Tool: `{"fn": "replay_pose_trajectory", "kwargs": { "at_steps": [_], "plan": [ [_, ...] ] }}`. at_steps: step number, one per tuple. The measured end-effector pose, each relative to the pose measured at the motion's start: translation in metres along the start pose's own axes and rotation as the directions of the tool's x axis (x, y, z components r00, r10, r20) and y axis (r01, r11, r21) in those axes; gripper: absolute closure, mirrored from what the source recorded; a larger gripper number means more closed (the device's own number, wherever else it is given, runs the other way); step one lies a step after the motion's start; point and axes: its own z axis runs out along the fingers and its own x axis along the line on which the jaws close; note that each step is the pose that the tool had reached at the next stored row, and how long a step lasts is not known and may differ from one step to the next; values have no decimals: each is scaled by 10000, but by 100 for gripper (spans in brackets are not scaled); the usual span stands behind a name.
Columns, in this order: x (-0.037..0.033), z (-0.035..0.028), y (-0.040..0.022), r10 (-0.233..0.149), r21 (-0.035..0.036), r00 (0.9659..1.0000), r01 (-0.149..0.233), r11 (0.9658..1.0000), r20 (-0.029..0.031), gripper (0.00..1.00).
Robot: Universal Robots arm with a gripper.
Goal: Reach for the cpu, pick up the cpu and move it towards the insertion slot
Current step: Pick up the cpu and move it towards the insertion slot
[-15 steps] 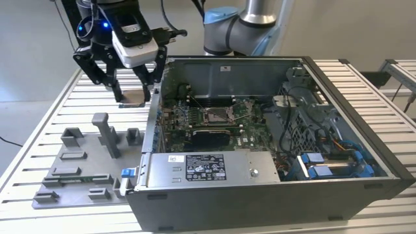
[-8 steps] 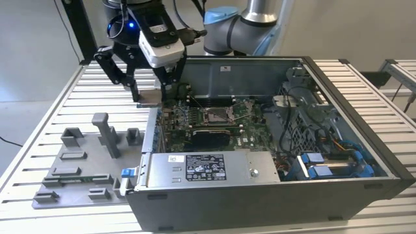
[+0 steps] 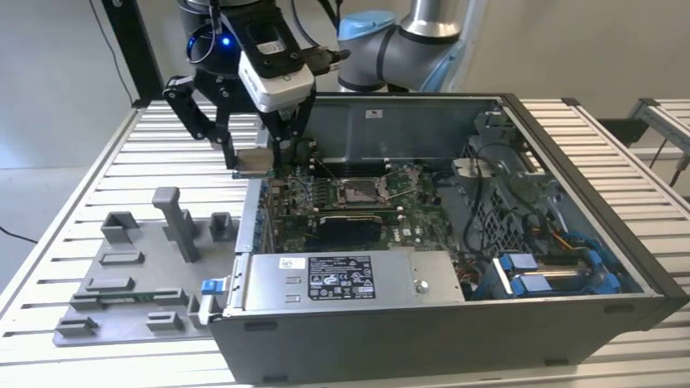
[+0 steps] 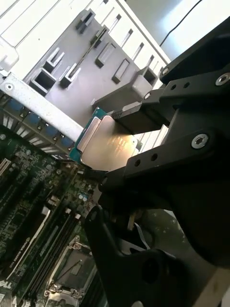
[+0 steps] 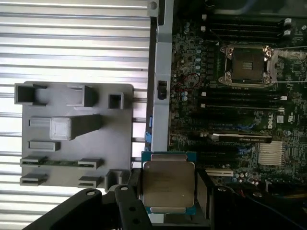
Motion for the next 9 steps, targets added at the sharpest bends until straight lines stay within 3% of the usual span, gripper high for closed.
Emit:
{"fn": "replay_pose_trajectory", "kwargs": {
  "at_steps": [9],
  "plan": [
    [-51, 0, -1, -1, 0, 10000, 1, 10000, 0, 100]
  ]
}}
